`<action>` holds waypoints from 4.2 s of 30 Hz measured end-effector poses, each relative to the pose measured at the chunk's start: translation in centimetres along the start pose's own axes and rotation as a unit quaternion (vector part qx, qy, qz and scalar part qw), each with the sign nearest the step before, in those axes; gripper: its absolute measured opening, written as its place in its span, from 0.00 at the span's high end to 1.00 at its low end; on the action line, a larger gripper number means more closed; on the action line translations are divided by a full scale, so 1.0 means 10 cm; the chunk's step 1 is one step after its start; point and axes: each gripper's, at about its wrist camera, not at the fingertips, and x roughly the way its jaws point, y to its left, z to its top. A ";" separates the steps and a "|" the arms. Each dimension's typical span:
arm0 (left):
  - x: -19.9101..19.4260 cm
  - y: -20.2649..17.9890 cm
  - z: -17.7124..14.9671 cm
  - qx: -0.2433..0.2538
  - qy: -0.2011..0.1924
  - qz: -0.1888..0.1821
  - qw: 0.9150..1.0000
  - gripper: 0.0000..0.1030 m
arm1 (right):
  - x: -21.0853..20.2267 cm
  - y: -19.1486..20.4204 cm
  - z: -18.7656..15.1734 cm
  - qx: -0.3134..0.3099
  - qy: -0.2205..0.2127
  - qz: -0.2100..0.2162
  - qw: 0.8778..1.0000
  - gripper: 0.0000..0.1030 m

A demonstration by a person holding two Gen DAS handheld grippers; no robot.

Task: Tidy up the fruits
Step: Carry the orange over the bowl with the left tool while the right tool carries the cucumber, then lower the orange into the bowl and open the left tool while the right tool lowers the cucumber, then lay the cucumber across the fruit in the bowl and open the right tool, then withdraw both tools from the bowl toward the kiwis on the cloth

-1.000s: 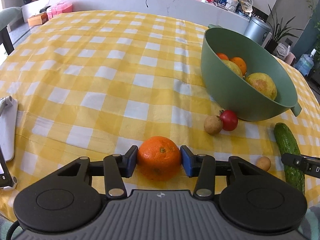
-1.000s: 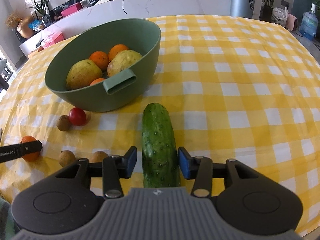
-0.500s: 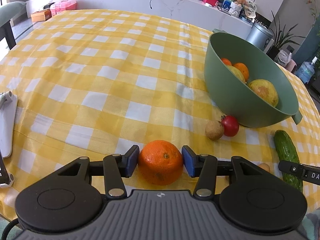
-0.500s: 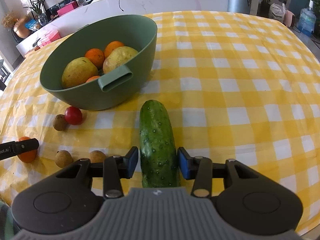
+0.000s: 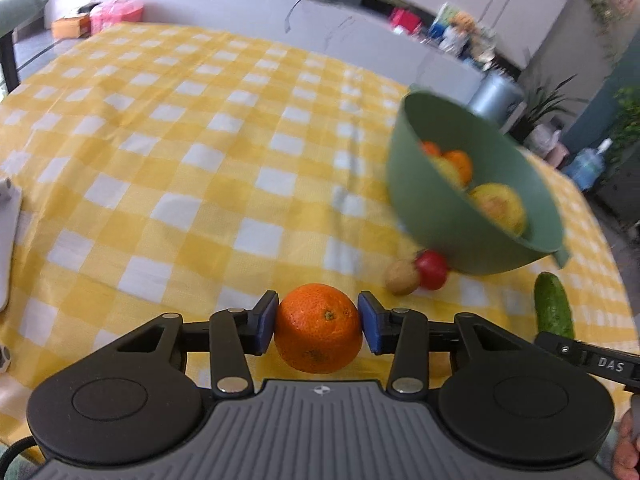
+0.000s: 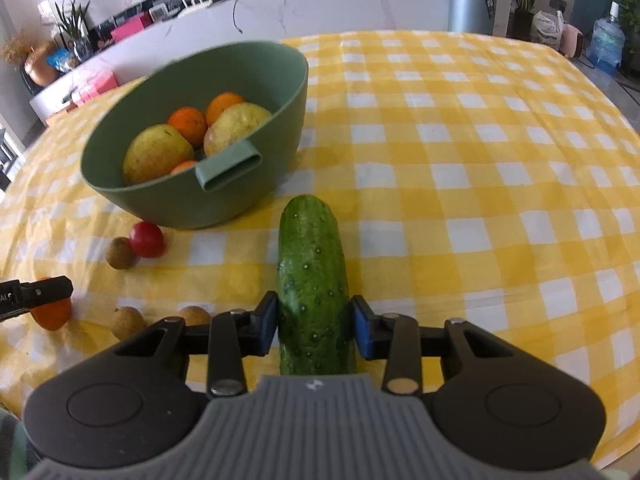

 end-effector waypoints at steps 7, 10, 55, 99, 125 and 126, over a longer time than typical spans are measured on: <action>-0.23 -0.16 0.01 0.032 -0.042 -0.046 0.998 0.53 | -0.29 -0.02 -0.06 0.007 -0.053 0.025 0.998 0.66; -0.32 -0.21 0.04 0.041 -0.056 -0.057 0.996 0.53 | -0.39 -0.02 -0.07 0.005 -0.072 0.036 0.997 0.66; 0.84 -1.26 1.05 0.279 0.018 -0.125 0.952 0.53 | -0.01 0.35 1.65 -0.156 -0.108 0.095 0.977 0.66; 0.25 -0.71 0.81 0.179 -0.031 -0.082 0.980 0.32 | 0.66 1.06 1.75 -0.385 0.038 0.006 0.922 0.63; -0.21 -0.94 0.50 0.219 -0.041 -0.097 0.970 0.32 | -0.39 0.67 1.13 -0.216 -0.077 0.055 0.972 0.62; -0.23 -0.94 0.48 0.221 -0.039 -0.098 0.970 0.32 | -0.44 0.63 1.06 -0.198 -0.084 0.058 0.975 0.62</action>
